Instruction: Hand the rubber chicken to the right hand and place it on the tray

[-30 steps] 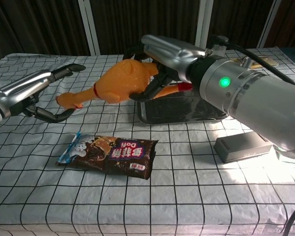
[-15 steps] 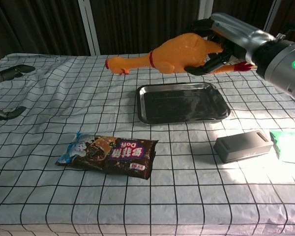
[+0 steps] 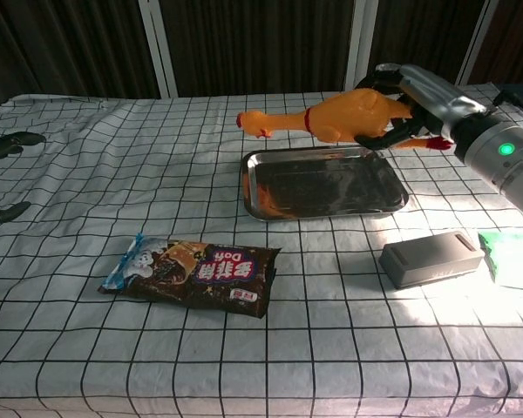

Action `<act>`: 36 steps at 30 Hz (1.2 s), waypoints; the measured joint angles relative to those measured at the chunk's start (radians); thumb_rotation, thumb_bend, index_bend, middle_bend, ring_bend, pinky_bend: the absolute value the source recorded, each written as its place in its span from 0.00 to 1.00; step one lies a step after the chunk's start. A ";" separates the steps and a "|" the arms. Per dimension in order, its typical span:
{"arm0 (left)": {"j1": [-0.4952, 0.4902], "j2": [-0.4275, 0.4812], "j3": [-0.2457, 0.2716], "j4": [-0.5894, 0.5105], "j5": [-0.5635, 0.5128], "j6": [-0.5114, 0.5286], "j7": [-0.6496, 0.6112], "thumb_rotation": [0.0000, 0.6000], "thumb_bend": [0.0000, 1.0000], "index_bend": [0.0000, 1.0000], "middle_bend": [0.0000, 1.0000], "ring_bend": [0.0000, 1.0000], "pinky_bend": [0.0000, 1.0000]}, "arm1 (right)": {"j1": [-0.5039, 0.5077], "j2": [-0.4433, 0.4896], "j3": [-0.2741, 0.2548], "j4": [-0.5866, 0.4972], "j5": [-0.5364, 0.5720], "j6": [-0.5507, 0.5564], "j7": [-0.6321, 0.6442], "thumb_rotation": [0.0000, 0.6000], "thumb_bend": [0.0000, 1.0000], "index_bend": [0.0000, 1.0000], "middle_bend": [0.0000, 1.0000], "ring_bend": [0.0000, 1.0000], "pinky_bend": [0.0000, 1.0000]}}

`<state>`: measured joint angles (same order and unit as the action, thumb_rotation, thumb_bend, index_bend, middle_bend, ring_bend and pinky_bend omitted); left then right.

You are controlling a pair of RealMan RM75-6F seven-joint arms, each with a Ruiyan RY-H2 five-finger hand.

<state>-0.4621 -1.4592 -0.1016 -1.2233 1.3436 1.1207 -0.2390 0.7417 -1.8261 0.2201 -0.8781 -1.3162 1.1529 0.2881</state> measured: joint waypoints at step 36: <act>0.012 0.017 -0.004 0.013 0.015 -0.027 -0.056 1.00 0.39 0.00 0.00 0.00 0.00 | 0.067 -0.058 -0.035 0.225 -0.038 -0.293 0.017 1.00 0.11 0.00 0.00 0.00 0.00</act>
<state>-0.4498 -1.4421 -0.1052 -1.2105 1.3584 1.0935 -0.2953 0.8082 -1.8843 0.1852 -0.6532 -1.3540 0.8594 0.3055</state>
